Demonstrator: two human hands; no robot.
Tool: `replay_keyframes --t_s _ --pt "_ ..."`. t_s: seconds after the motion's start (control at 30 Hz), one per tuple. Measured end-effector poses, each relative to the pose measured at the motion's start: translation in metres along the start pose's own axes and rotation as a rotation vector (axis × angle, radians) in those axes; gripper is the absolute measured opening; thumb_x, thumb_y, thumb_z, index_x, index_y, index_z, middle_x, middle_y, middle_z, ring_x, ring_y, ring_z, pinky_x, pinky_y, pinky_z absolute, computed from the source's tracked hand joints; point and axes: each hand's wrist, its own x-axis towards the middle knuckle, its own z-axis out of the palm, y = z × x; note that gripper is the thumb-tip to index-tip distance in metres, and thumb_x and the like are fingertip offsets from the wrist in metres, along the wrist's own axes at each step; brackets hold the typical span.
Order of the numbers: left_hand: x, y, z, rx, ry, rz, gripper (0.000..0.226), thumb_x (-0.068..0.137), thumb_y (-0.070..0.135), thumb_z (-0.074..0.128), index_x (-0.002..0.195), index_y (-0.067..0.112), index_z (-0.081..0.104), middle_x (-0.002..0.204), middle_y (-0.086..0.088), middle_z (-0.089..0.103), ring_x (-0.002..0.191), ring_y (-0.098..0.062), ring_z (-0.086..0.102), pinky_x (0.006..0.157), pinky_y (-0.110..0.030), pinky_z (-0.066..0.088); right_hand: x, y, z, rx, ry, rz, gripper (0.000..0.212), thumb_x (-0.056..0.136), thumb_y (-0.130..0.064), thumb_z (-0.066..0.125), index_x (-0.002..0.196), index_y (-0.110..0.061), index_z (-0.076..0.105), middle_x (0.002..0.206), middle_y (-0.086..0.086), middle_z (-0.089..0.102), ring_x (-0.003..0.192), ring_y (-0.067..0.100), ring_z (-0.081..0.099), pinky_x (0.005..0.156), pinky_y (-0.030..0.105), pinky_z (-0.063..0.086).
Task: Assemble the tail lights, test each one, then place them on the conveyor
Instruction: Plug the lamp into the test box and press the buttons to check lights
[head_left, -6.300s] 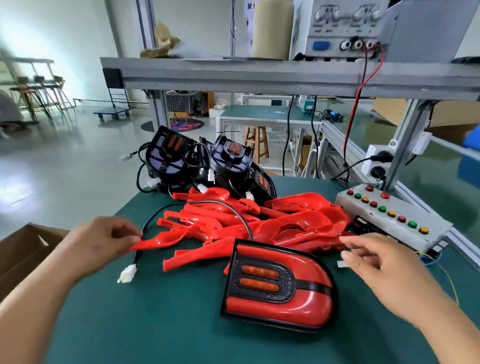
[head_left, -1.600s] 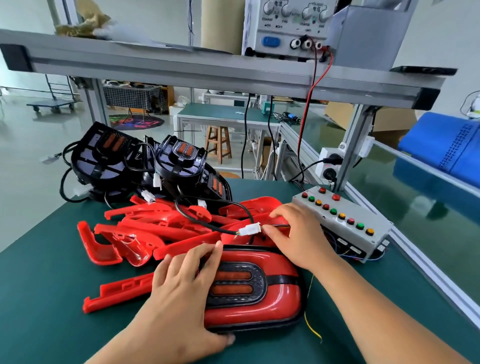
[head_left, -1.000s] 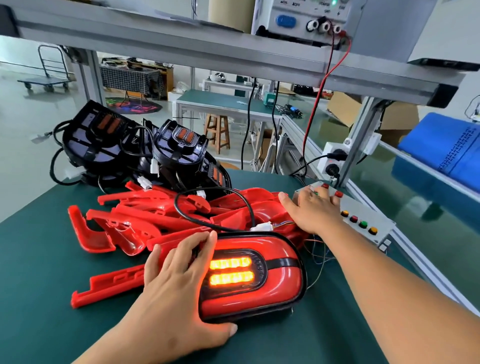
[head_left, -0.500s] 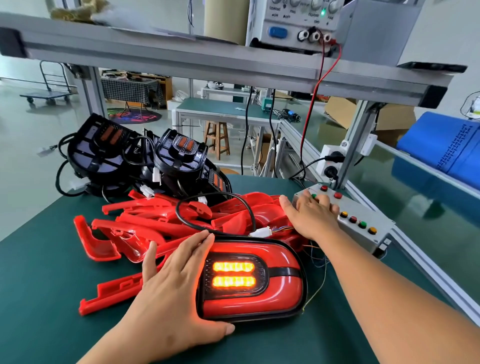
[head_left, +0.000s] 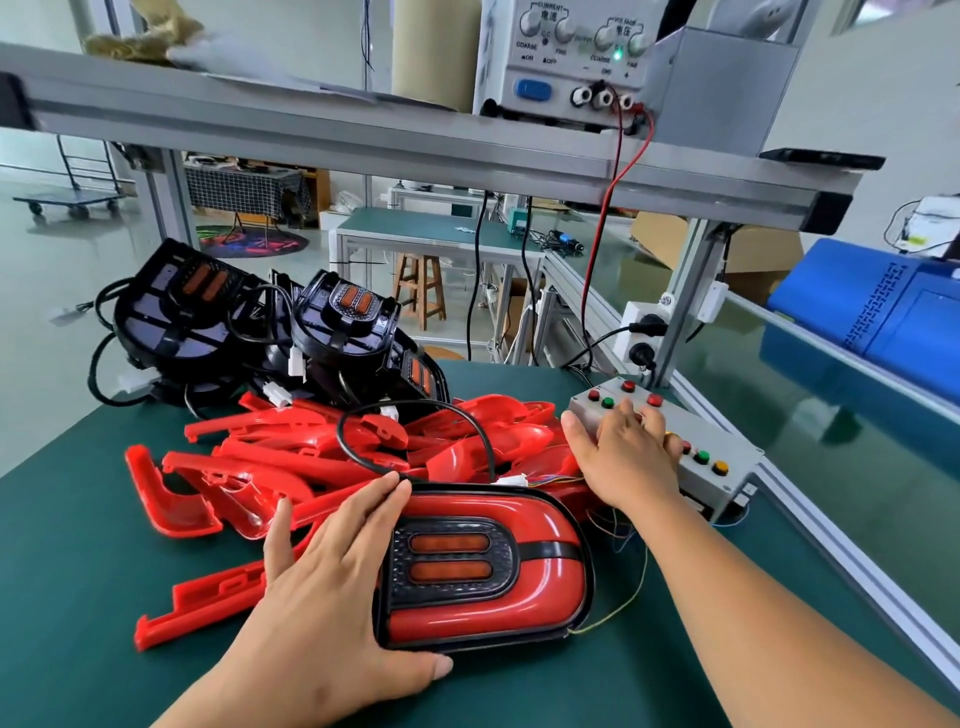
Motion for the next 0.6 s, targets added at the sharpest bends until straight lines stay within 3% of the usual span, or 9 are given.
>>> replay_keyframes --t_s 0.17,0.37,0.6 --pt "-0.0004 -0.0009 0.0001 0.0 -0.001 0.0 0.13 0.041 0.1 0.039 0.135 0.048 -0.034 0.141 0.039 -0.031 0.136 0.016 -0.012 0.107 -0.044 -0.034 0.003 0.0007 0.0018 -0.044 0.018 -0.029 0.095 0.083 -0.076 0.0 0.13 -0.011 0.051 0.133 0.002 0.044 0.135 0.024 0.02 0.101 0.047 0.023" --pt "-0.0008 -0.0009 0.0007 0.034 -0.002 0.001 0.129 0.042 0.1 0.039 0.129 0.051 -0.042 0.143 0.036 -0.032 0.128 0.022 -0.025 0.109 -0.045 -0.032 0.0024 -0.0004 0.0031 -0.066 0.019 -0.029 0.094 0.086 -0.075 0.001 0.136 -0.01 0.047 0.144 0.005 0.041 0.134 0.024 0.022 0.1 0.046 0.022" --pt "-0.0017 -0.0007 -0.0008 0.033 -0.012 0.002 0.127 0.044 0.098 0.04 0.132 0.051 -0.039 0.144 0.034 -0.037 0.132 0.016 -0.022 0.106 -0.043 -0.035 0.0007 -0.0006 0.0037 -0.05 -0.001 -0.017 0.094 0.087 -0.075 0.001 0.144 -0.01 0.039 0.155 0.006 0.031 0.14 0.026 0.016 0.104 0.047 0.019"
